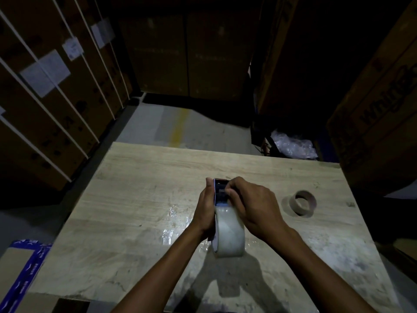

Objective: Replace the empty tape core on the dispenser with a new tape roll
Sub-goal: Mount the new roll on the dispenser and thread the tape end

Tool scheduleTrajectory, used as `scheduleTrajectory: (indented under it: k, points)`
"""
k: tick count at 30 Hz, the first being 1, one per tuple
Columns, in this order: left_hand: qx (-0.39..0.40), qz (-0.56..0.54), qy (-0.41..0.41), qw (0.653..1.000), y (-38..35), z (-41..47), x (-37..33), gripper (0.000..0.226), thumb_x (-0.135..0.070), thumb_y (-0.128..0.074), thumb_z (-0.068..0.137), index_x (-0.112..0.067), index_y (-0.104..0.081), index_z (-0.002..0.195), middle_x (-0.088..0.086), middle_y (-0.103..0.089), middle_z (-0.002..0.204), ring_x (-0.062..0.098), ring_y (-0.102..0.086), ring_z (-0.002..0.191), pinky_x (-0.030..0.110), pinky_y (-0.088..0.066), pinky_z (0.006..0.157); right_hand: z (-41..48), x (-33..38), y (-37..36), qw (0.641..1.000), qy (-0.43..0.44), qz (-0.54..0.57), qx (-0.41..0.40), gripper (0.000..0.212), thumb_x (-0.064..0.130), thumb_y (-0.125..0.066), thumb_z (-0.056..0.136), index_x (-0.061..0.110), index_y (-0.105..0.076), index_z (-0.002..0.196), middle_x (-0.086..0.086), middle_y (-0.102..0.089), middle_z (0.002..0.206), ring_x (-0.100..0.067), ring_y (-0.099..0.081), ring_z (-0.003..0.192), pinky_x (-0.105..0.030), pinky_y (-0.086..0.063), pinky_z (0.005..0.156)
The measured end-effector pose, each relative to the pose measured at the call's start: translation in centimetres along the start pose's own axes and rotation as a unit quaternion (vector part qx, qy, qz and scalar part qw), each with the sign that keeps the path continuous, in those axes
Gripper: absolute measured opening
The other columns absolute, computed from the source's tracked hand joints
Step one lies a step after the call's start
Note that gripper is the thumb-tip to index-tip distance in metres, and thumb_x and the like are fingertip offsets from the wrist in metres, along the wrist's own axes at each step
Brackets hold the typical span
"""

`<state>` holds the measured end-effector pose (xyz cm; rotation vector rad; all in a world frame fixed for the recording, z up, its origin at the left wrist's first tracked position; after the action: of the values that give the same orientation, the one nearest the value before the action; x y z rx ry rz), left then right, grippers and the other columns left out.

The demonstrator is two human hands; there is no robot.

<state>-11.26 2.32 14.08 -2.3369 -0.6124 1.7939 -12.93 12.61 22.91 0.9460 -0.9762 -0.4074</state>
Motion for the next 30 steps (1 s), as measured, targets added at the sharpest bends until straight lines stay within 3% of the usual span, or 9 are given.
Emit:
scheduleTrajectory:
  k: [3,6,11,14,17,22,30]
  points:
    - [0.001,-0.009,-0.017,1.000,-0.5,0.2,-0.7,0.070,-0.075,-0.037,0.081,-0.016,-0.072,0.094,0.013,-0.073,0.090,0.029,-0.068,0.083,0.040,-0.053,0.075,0.5,0.1,0.7,1.000,0.002,0.002,-0.022,0.034,0.044,-0.033,0.094,0.024,-0.060,0.096,0.006,-0.064,0.081,-0.016,-0.055,0.073,-0.035,-0.042,0.060]
    - [0.008,-0.011,-0.031,0.999,-1.0,0.4,-1.4,0.070,-0.081,-0.045,0.069,-0.022,-0.076,0.090,0.012,-0.073,0.092,0.028,-0.069,0.085,0.042,-0.053,0.078,1.1,0.2,1.8,0.998,0.009,0.003,-0.057,0.028,0.040,-0.038,0.095,0.023,-0.060,0.093,0.009,-0.058,0.084,-0.012,-0.048,0.079,-0.035,-0.042,0.060]
    - [0.026,0.007,-0.053,0.998,-1.8,0.7,-2.3,0.081,-0.093,-0.053,0.060,-0.022,-0.075,0.093,0.011,-0.073,0.092,0.027,-0.068,0.084,0.042,-0.052,0.077,2.0,0.4,2.9,0.998,0.025,-0.003,-0.062,0.022,0.033,-0.043,0.096,0.020,-0.060,0.098,0.003,-0.066,0.112,-0.020,-0.059,0.096,-0.039,-0.050,0.069]
    - [0.032,0.013,-0.062,0.998,-2.0,0.7,-2.6,0.077,-0.093,-0.054,0.059,-0.027,-0.076,0.091,0.010,-0.073,0.092,0.029,-0.068,0.085,0.044,-0.051,0.079,2.2,0.4,3.2,0.999,0.013,-0.007,-0.040,0.026,0.036,-0.039,0.097,0.022,-0.060,0.100,0.001,-0.070,0.099,-0.025,-0.062,0.086,-0.040,-0.047,0.068]
    - [0.050,0.017,-0.059,0.997,-2.4,0.5,-2.0,0.080,-0.091,-0.055,0.061,-0.022,-0.072,0.096,0.013,-0.072,0.088,0.027,-0.070,0.075,0.037,-0.056,0.065,2.9,-0.1,4.0,1.000,-0.003,-0.011,-0.022,0.019,0.035,-0.039,0.102,0.024,-0.055,0.100,0.003,-0.069,0.080,-0.026,-0.062,0.072,-0.038,-0.043,0.062]
    - [0.073,0.001,-0.050,0.996,-3.3,-0.1,-1.2,0.081,-0.091,-0.054,0.062,-0.020,-0.071,0.098,0.014,-0.072,0.086,0.025,-0.071,0.071,0.033,-0.057,0.060,3.5,-0.6,4.4,1.000,-0.001,-0.014,0.012,0.011,0.036,-0.040,0.102,0.031,-0.049,0.099,0.010,-0.072,0.086,-0.022,-0.067,0.077,-0.041,-0.050,0.068]
    - [0.092,-0.016,-0.067,0.993,-4.6,0.2,-1.5,0.096,-0.088,-0.055,0.065,-0.003,-0.056,0.109,0.012,-0.071,0.087,0.024,-0.070,0.072,0.032,-0.057,0.061,4.6,-1.6,5.0,0.999,-0.029,0.018,0.041,0.012,0.032,-0.048,0.100,0.028,-0.057,0.093,0.008,-0.072,0.085,-0.016,-0.066,0.073,-0.040,-0.053,0.070]
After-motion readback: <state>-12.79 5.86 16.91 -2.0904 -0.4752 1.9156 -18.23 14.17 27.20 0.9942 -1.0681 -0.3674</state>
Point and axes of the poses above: each hand's wrist, its own z-axis towards the middle knuckle, its own y-axis out of the back of the hand, x = y × z, the point moved 7 cm from there along z, towards the middle knuckle
